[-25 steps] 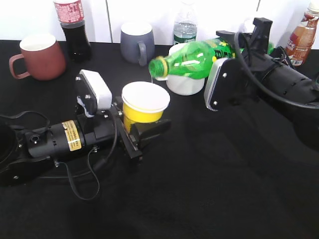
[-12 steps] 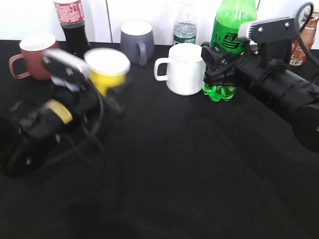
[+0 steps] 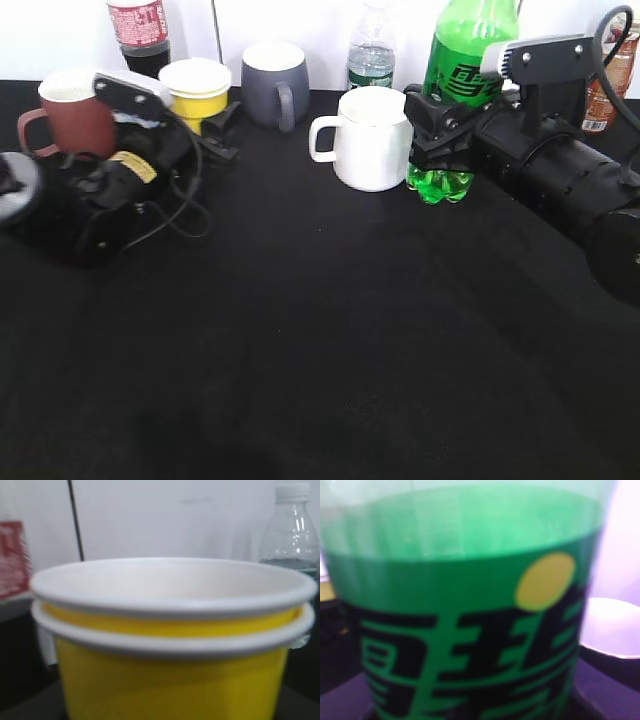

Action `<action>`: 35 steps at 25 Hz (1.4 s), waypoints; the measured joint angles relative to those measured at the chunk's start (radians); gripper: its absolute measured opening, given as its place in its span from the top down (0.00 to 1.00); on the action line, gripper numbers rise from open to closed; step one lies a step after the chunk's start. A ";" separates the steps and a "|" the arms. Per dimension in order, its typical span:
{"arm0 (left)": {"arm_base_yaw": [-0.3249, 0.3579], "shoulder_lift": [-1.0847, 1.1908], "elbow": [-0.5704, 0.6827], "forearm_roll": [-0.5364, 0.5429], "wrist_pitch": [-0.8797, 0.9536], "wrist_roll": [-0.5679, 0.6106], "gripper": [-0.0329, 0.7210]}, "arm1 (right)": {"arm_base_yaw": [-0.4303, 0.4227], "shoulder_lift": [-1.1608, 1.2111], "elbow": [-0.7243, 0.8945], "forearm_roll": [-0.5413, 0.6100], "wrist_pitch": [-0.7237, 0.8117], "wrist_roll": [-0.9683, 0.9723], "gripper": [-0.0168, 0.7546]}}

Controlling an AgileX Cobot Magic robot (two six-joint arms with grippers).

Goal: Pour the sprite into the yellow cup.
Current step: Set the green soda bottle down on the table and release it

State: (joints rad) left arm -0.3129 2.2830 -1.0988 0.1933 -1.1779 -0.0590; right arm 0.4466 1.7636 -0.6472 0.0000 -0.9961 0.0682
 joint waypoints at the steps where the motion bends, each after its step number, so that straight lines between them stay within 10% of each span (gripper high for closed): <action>1: 0.005 0.019 -0.024 0.002 0.019 -0.007 0.35 | 0.000 0.000 0.000 0.007 -0.001 0.000 0.41; 15: 0.010 0.029 -0.090 0.010 0.287 -0.059 0.18 | 0.000 0.001 0.000 0.031 -0.003 0.000 0.41; 24: 0.010 -0.349 0.350 -0.006 0.347 -0.060 0.18 | -0.008 -0.001 0.000 0.220 0.017 -0.131 0.41; 31: 0.010 -0.828 0.471 0.008 0.809 -0.060 0.19 | -0.338 -0.020 -0.022 0.192 0.103 -0.128 0.41; 35: 0.010 -0.866 0.471 0.010 0.908 -0.060 0.19 | -0.385 0.160 -0.193 0.119 0.093 -0.099 0.41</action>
State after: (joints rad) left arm -0.3033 1.4170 -0.6283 0.2036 -0.2701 -0.1188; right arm 0.0617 1.9238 -0.8399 0.1193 -0.9035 -0.0310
